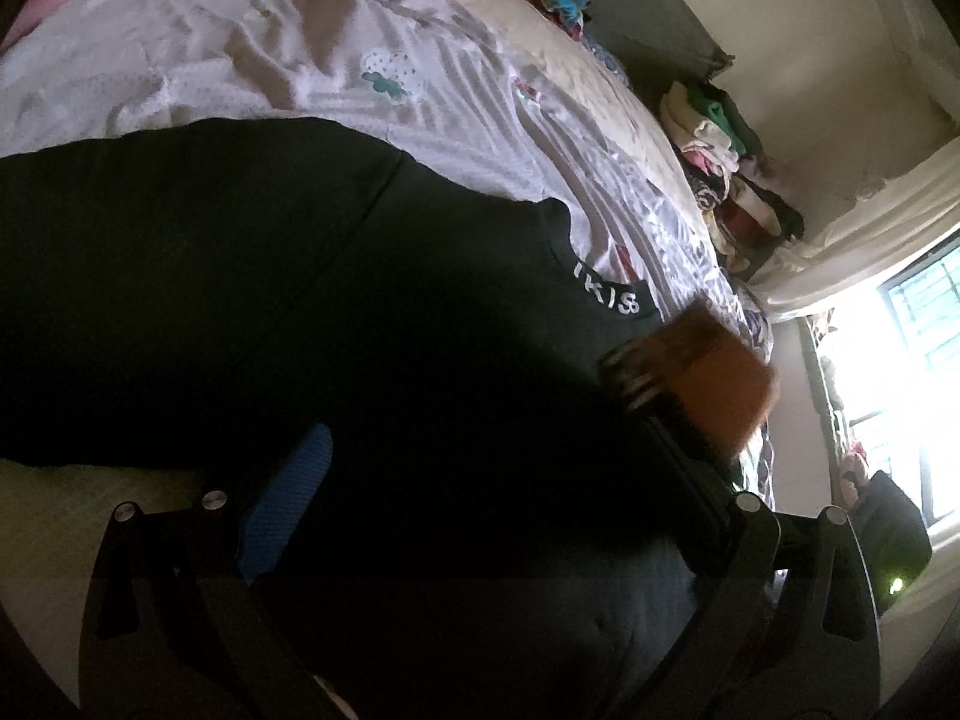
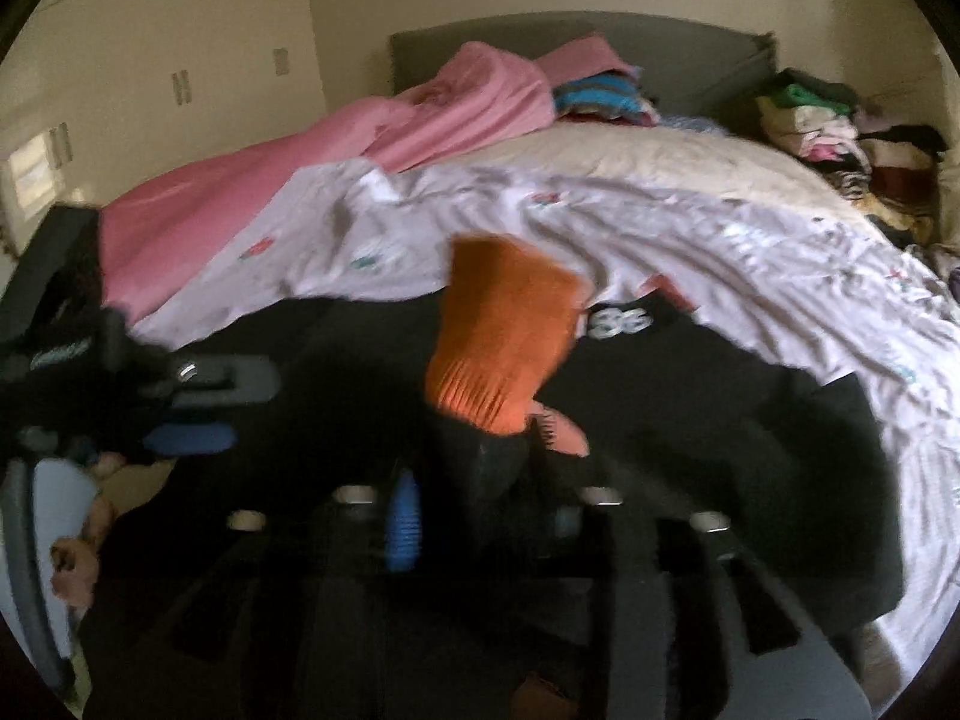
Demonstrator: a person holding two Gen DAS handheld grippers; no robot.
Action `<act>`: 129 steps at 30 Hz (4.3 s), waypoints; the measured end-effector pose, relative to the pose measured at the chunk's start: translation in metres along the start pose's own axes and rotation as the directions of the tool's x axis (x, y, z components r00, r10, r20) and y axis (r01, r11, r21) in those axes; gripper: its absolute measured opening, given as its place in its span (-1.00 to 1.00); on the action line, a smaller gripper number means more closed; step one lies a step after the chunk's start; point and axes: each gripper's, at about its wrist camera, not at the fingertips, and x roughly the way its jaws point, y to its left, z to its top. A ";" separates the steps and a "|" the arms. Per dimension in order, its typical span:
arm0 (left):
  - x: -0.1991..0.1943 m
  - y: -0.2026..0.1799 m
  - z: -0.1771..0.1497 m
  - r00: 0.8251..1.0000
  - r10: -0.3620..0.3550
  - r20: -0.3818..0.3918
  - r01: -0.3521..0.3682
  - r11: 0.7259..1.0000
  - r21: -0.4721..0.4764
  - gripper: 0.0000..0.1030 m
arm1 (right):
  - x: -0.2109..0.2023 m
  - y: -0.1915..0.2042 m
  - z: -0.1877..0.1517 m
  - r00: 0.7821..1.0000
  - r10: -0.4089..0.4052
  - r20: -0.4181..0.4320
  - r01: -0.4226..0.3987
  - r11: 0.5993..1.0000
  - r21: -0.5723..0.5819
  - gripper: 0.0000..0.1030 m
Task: Fold small clothes
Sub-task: 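Lift the sleeve with the right tool and fold it across the body, then lay the cuff on the sweatshirt body and open the right tool, then move the left tool to the other orange cuff and grasp it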
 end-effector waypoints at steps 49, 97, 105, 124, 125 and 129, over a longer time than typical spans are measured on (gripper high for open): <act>-0.011 -0.033 -0.005 0.947 0.262 0.186 -0.304 0.918 0.254 -0.77 | -0.033 -0.094 -0.029 0.985 -0.132 -0.108 0.151 0.968 0.202 0.24; -0.092 0.034 -0.027 0.910 0.336 0.241 -0.378 0.913 0.155 0.80 | -0.057 0.023 0.016 0.998 -0.059 0.017 0.058 0.997 0.040 0.92; -0.111 0.056 -0.023 0.890 0.367 0.271 -0.405 0.909 0.096 0.81 | -0.048 0.061 0.030 1.000 -0.011 0.026 0.012 1.000 -0.016 0.92; -0.158 0.141 -0.008 0.806 0.515 0.292 -0.500 0.856 -0.128 0.81 | -0.016 0.144 0.047 0.995 0.095 0.005 -0.093 0.987 -0.129 0.92; -0.159 0.144 -0.008 0.804 0.520 0.287 -0.503 0.853 -0.136 0.81 | -0.014 0.148 0.048 0.995 0.103 0.000 -0.102 0.985 -0.138 0.92; -0.163 0.160 -0.008 0.805 0.529 0.268 -0.497 0.848 -0.183 0.81 | -0.006 0.166 0.048 0.992 0.128 -0.019 -0.129 0.976 -0.176 0.92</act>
